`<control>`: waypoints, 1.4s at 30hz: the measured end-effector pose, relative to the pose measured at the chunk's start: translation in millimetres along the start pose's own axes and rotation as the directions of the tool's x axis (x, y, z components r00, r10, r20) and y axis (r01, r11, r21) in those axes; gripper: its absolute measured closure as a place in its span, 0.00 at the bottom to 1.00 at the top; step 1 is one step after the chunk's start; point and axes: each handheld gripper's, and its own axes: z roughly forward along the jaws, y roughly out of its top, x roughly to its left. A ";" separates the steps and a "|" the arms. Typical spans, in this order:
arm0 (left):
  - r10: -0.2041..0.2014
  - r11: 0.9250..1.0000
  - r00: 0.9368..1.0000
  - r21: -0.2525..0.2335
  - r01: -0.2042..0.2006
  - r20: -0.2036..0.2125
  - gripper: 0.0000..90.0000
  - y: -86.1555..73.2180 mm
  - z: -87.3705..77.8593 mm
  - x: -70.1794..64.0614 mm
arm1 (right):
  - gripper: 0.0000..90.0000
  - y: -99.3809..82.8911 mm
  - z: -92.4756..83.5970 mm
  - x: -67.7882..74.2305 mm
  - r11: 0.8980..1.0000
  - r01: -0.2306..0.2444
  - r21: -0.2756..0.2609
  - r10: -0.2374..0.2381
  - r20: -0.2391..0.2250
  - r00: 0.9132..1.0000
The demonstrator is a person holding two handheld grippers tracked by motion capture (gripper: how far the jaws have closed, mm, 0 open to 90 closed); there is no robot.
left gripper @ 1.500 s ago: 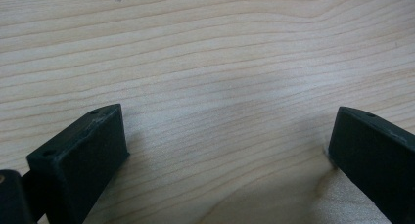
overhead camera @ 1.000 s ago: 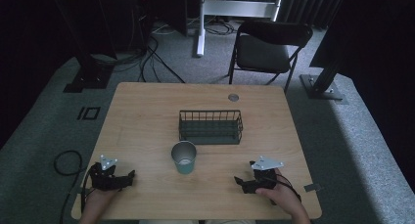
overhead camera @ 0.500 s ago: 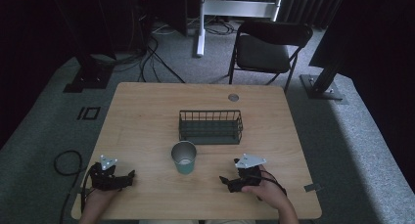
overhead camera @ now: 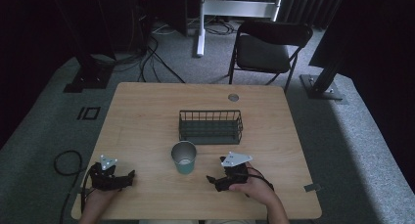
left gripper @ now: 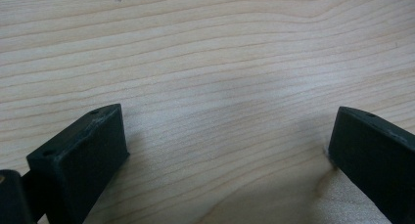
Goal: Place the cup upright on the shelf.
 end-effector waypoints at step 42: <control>0.002 1.000 1.000 0.000 -0.002 0.001 0.02 -0.1 0.0 0.1 | 0.14 48.9 52.3 28.4 0.993 0.031 -0.113 -0.042 -0.093 0.995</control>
